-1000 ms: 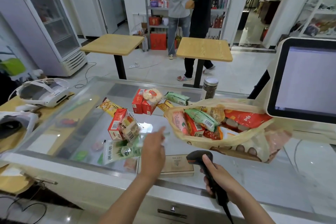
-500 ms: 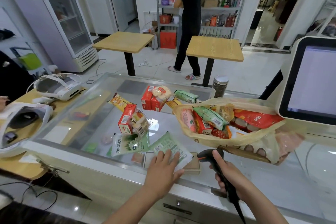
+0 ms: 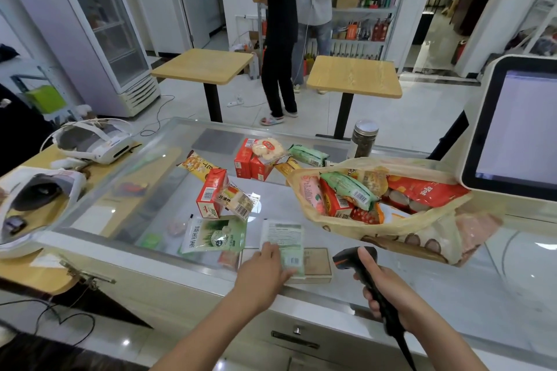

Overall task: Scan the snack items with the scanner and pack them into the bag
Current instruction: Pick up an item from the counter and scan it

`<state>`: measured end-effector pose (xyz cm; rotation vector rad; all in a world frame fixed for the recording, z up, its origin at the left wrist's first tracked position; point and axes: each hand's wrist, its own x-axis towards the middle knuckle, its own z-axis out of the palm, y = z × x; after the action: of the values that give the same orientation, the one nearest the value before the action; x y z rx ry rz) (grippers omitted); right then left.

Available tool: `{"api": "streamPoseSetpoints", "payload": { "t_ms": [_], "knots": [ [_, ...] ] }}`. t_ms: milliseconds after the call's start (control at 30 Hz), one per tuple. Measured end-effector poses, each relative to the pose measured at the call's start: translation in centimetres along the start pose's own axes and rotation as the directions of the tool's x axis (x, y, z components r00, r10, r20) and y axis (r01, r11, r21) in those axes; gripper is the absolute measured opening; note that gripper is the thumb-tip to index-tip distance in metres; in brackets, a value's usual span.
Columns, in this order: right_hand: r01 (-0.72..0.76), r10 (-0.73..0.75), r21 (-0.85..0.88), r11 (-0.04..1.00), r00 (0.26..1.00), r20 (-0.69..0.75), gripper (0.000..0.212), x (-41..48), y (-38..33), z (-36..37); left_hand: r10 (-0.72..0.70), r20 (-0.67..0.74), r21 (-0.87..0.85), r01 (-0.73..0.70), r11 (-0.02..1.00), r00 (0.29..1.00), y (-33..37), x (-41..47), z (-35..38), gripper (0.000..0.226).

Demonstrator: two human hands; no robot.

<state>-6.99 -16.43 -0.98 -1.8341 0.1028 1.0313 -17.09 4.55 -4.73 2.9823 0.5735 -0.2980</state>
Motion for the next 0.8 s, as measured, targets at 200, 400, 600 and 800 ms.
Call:
{"api": "streamPoseSetpoints", "payload": {
  "t_ms": [200,400,600,800],
  "knots": [
    [-0.044,0.044,-0.028,0.999,0.999,0.001,0.077,-1.0,-0.4,-0.1,0.095,-0.280,-0.119,-0.132,0.984,0.955,-2.4,-0.7,3.2,0.046],
    [-0.085,0.090,-0.083,0.993,0.994,0.060,0.073,-3.3,-4.1,0.3,0.098,-0.273,-0.109,-0.132,0.985,0.957,-0.9,-1.3,4.2,0.057],
    [-0.038,0.055,-0.168,0.985,0.994,0.096,0.077,-6.2,-8.6,0.3,0.191,-0.263,-0.172,-0.241,0.955,0.946,0.2,-0.9,4.6,0.067],
    [0.014,0.017,-0.252,0.968,0.993,0.121,0.074,-8.3,-10.8,0.3,0.236,-0.225,-0.169,-0.276,0.946,0.945,-0.1,-0.3,4.4,0.060]
  ]
}}
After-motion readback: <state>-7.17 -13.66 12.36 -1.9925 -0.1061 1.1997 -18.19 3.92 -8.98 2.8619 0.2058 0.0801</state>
